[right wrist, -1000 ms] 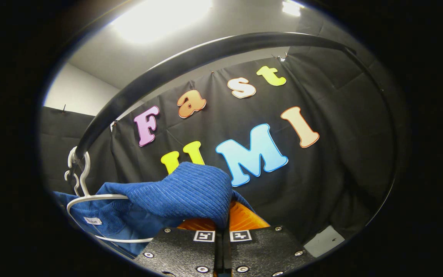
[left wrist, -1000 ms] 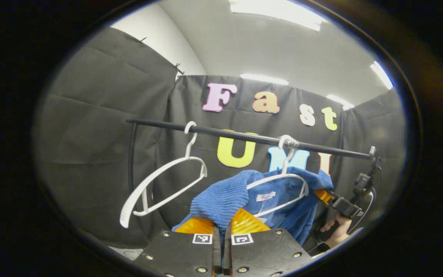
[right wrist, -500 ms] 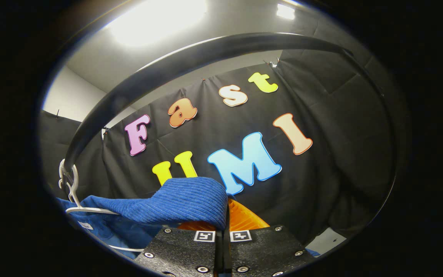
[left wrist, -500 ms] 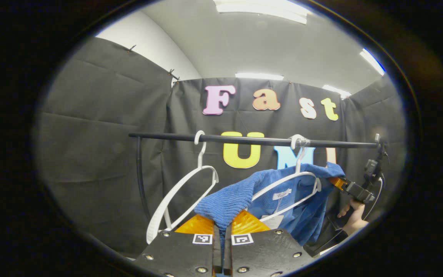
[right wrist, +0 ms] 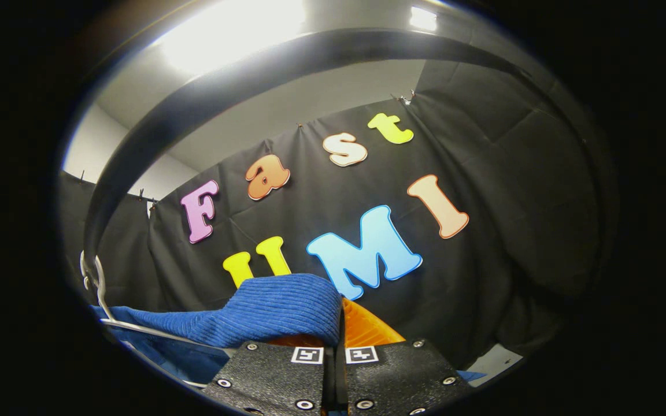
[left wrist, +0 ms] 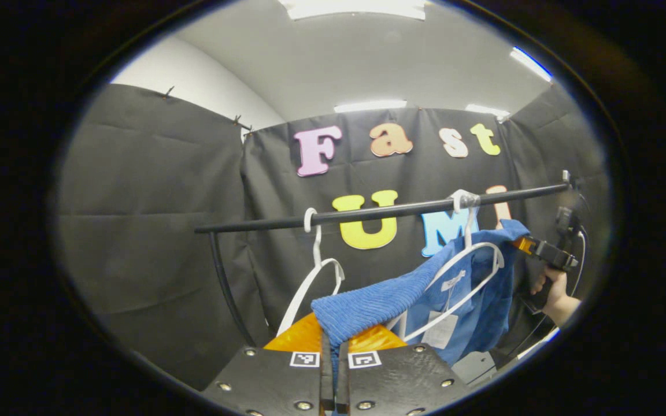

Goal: Grasp the clothes on the hanger with both hands and then place them into the laundry hamper below.

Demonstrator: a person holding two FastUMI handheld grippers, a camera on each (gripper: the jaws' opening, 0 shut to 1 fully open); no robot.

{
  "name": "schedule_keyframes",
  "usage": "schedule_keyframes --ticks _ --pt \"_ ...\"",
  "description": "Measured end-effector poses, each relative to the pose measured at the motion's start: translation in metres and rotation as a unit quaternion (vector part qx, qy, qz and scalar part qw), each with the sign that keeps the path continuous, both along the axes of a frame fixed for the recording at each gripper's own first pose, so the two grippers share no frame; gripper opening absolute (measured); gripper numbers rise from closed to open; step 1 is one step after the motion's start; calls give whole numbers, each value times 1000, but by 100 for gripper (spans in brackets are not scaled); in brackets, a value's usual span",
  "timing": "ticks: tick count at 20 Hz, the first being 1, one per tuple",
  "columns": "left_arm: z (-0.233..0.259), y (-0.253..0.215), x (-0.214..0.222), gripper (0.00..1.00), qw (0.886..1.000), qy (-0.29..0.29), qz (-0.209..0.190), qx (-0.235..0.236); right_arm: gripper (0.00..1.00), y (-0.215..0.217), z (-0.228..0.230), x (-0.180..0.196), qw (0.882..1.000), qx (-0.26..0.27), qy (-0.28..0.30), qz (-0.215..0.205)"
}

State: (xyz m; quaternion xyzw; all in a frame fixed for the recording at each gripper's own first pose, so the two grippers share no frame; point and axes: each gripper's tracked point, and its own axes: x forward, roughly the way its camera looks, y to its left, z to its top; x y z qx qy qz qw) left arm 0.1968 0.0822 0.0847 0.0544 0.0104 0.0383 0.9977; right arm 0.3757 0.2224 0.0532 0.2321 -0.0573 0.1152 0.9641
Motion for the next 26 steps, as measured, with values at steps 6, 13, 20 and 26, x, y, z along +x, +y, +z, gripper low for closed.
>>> schedule_keyframes --ticks 6,13,20,26 --pt "7 16 26 4 999 -7 -33 -29 0 5 6 15 1000 -1 -12 -4" --pt "-5 26 50 4 994 3 -89 -56 0 8 -1 27 999 -12 -30 10" --pt "-38 36 73 3 990 22 -121 -73 0 16 -17 34 997 -59 -48 6" --pt "-81 42 88 3 990 60 -106 -73 0 21 -36 42 995 -85 -43 -1"
